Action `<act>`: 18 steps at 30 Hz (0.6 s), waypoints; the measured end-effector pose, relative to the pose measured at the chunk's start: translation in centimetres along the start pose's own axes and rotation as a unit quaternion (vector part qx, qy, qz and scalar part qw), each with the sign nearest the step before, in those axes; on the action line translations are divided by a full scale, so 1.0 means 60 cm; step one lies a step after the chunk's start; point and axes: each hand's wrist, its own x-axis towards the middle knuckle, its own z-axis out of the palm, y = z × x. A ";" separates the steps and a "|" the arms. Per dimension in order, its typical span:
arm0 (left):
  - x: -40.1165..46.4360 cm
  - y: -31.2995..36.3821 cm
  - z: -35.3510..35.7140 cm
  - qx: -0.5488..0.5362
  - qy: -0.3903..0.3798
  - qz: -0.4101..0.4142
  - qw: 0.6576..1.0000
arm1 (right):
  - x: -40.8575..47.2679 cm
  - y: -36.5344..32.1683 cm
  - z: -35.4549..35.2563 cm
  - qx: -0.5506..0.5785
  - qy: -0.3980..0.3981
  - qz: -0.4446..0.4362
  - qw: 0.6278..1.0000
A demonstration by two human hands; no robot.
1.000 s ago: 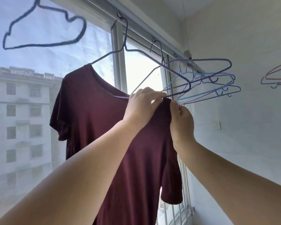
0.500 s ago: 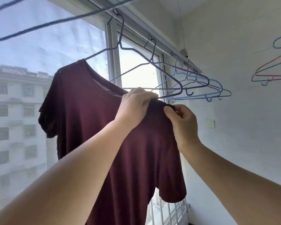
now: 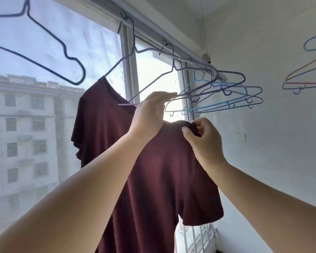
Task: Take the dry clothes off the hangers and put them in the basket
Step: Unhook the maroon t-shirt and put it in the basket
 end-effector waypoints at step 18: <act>-0.266 -0.062 -0.012 -0.266 -0.191 -0.433 0.840 | -0.121 0.034 0.046 -0.069 -0.418 0.091 0.901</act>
